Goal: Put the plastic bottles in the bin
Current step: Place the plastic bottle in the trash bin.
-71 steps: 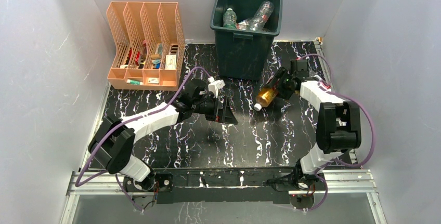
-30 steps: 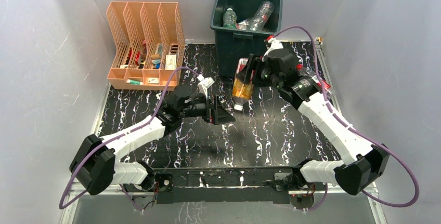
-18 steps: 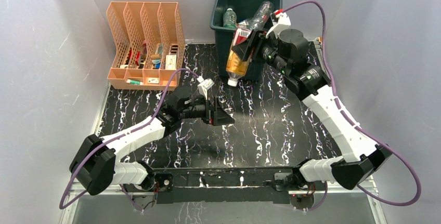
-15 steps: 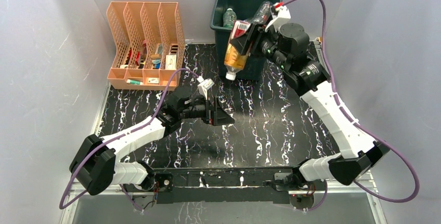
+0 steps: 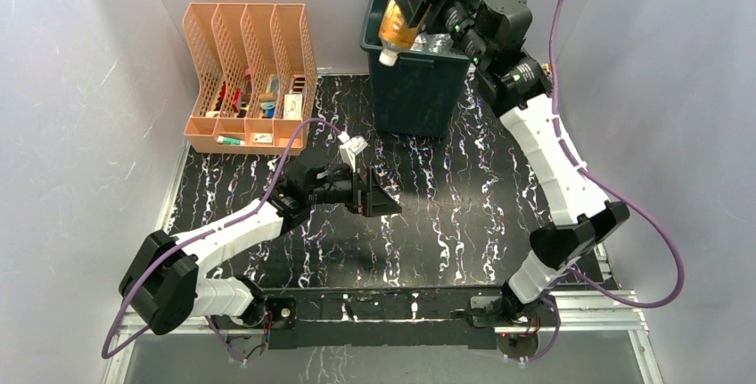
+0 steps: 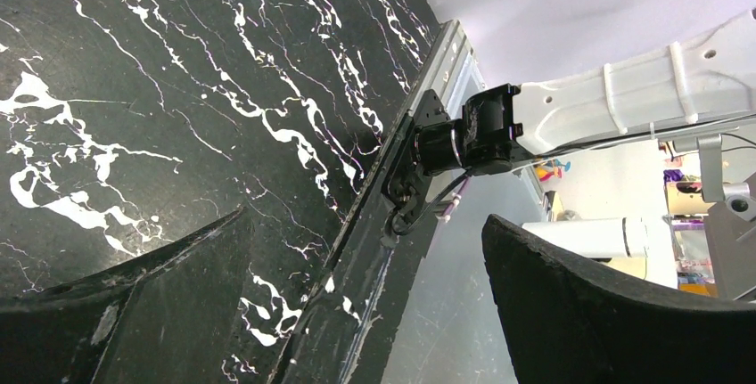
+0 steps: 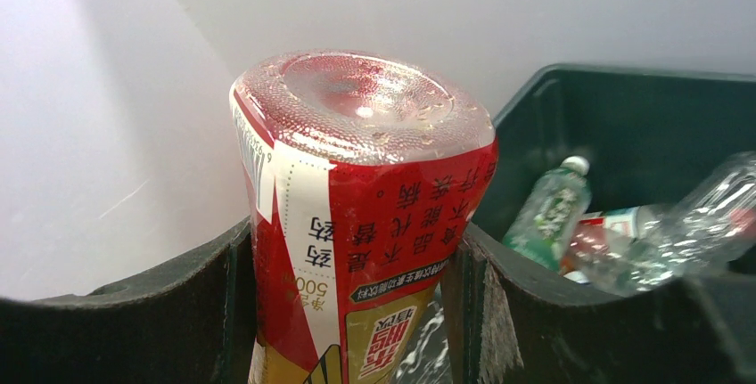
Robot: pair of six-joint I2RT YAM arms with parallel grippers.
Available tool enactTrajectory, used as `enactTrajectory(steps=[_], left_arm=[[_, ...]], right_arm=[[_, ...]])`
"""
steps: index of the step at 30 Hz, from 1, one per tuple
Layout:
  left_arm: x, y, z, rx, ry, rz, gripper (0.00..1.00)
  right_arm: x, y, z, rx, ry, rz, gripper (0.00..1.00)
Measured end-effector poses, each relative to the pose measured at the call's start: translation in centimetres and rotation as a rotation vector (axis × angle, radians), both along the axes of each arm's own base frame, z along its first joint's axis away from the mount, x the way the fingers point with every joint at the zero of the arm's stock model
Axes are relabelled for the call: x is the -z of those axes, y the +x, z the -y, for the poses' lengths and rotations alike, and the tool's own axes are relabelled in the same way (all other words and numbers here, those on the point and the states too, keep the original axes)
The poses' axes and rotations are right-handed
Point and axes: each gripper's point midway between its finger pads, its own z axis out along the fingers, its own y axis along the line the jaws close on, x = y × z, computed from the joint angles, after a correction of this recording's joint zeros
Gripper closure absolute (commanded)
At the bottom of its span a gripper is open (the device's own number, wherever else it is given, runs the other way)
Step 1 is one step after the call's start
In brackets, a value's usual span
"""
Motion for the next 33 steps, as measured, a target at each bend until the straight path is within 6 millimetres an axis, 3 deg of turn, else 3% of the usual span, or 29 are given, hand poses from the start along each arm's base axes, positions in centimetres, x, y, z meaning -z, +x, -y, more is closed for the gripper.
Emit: enactTrajectory(steps=[4, 10, 17, 25, 31, 33], left_arm=[[0.0, 0.0, 0.0, 0.000, 0.001, 0.000, 0.02], [-0.2, 0.2, 0.2, 0.002, 0.005, 0.001, 0.02], [0.4, 0.7, 0.5, 0.004, 0.020, -0.010, 0.02], [2.3, 1.0, 0.9, 0.012, 0.052, -0.055, 0.02], [2.9, 1.3, 1.4, 0.027, 0.056, -0.071, 0.02], [2.9, 1.3, 1.5, 0.029, 0.057, -0.072, 0.02]], right_arm=[[0.2, 4.5, 2.8, 0.081, 0.024, 0.019, 0.46], [2.3, 11.9, 7.7, 0.188, 0.078, 0.011, 0.45], [5.1, 17.7, 9.6, 0.203, 0.082, -0.007, 0.42], [10.1, 20.9, 10.7, 0.194, 0.047, -0.091, 0.33], [11.3, 21.2, 10.6, 0.179, 0.017, -0.108, 0.03], [11.7, 21.1, 10.5, 0.175, 0.005, -0.115, 0.02]])
